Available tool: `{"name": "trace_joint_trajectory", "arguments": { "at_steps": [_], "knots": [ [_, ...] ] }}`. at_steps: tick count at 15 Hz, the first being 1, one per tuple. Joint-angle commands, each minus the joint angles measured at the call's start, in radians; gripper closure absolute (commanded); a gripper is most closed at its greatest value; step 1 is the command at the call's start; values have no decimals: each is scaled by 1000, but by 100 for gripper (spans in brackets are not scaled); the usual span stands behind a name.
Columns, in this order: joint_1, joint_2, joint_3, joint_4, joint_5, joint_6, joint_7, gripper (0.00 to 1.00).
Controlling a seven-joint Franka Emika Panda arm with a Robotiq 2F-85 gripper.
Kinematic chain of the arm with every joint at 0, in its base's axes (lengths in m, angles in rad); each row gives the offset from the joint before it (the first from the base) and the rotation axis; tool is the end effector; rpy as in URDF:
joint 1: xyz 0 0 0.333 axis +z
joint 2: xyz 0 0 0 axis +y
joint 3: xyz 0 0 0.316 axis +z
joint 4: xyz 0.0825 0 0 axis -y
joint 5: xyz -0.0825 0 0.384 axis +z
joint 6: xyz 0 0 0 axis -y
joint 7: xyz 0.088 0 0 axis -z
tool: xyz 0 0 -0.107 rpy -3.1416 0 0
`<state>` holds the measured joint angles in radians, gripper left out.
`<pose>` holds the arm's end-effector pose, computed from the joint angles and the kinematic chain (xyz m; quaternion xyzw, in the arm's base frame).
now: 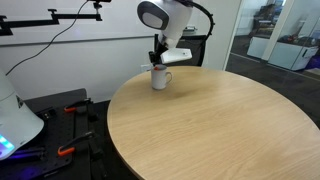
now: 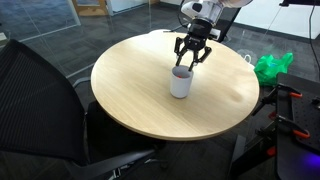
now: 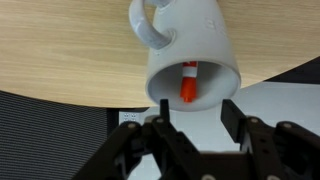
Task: Put the marker in the mug and then remove it and put it on the table
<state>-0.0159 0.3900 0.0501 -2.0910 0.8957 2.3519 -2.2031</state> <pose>0.5742 0.0305 0.2276 -0.6840 -0.6640 -0.2334 0.1918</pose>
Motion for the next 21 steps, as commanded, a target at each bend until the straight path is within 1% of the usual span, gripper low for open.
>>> {"name": "trace_joint_trajectory", "arguments": {
  "at_steps": [1, 4, 9, 16, 21],
  "knots": [
    [-5, 24, 16, 33, -36, 22, 15, 44],
    [-8, 35, 20, 45, -50, 19, 17, 45],
    [-8, 52, 28, 60, -60, 16, 20, 53],
    [-10, 55, 39, 53, -56, 16, 14, 55],
    [-12, 64, 41, 54, -56, 7, 13, 54]
  ]
}}
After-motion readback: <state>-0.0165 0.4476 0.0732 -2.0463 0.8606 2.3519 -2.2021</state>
